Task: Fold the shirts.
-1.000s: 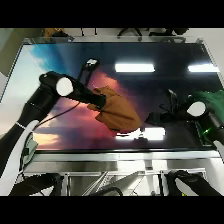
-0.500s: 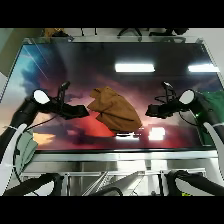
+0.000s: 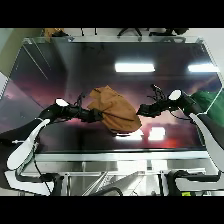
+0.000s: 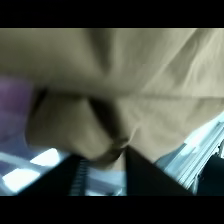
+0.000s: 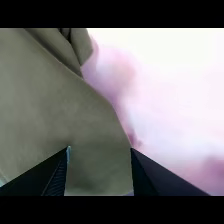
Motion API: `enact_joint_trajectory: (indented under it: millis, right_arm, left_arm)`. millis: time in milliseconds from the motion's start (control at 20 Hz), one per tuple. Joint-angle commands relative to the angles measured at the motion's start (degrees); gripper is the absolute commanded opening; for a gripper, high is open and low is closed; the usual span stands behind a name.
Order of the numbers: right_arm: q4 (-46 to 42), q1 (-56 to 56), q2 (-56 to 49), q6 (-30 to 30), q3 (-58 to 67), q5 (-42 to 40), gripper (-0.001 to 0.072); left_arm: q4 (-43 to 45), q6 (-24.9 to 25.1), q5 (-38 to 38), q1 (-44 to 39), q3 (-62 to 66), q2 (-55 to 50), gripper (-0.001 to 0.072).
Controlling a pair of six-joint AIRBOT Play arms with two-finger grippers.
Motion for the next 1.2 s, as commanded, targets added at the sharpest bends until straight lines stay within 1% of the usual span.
enact_joint_trajectory:
  millis: [0,50,100,200,250,350,400,500,600,700,800,900,1050,1150]
  right_arm:
    - [2.2,0.0,-0.9,-1.6,0.5,-0.5,0.0459]
    - [2.2,0.0,-0.9,-1.6,0.5,-0.6,0.0459]
    - [2.1,0.0,-0.9,-1.6,0.5,-1.2,0.0459]
    - [2.2,-0.6,-0.9,-1.6,0.5,-1.6,0.0459]
    - [2.3,-1.1,-0.9,-1.5,0.5,-1.6,0.0459]
    - [3.0,-2.2,-0.9,-1.6,0.5,-1.6,0.0459]
    - [4.0,-2.3,-0.9,-2.1,0.5,-1.6,0.0459]
    - [8.0,-1.9,-1.3,-6.5,0.5,-1.7,0.0459]
    - [12.2,-0.5,-3.3,-9.9,0.5,-2.8,0.0458]
    - [17.6,2.5,-6.4,-13.5,0.5,-3.1,0.0459]
    - [25.6,6.4,-9.4,-19.9,0.6,-3.6,0.0458]
    - [32.0,9.9,-11.5,-24.5,0.6,-7.8,0.0458]
    - [37.7,13.9,-14.0,-29.6,1.4,-15.1,0.0458]
    - [38.0,16.3,-15.9,-30.1,3.6,-18.2,0.0459]
  left_arm:
    - [-1.3,1.0,0.2,-0.9,3.9,-3.4,0.0055]
    - [-0.5,1.2,-0.3,-0.3,4.5,-3.5,0.0013]
    - [1.0,1.2,-2.0,0.5,5.1,-3.4,0.0012]
    - [6.8,1.1,-6.6,2.8,5.4,-2.4,0.0011]
    - [11.0,0.2,-8.0,4.7,4.4,-1.0,0.0011]
    - [20.2,-3.5,-9.1,9.2,2.1,2.4,0.0011]
    - [23.1,-4.6,-9.0,11.8,0.7,4.2,0.0011]
    - [23.5,-4.6,-9.0,17.4,-1.8,7.0,0.0011]
    - [23.5,-4.6,-9.6,20.8,-2.3,7.8,0.0012]
    - [22.9,-3.7,-10.6,22.1,-2.3,7.8,0.0012]
    - [22.9,-3.2,-10.4,21.9,-2.3,7.8,0.0012]
    - [22.9,-2.8,-10.4,21.8,-2.3,7.8,0.0012]
    - [22.9,-2.7,-10.5,21.8,-2.3,7.8,0.0012]
    - [22.9,-2.7,-10.5,21.8,-2.3,7.8,0.0012]
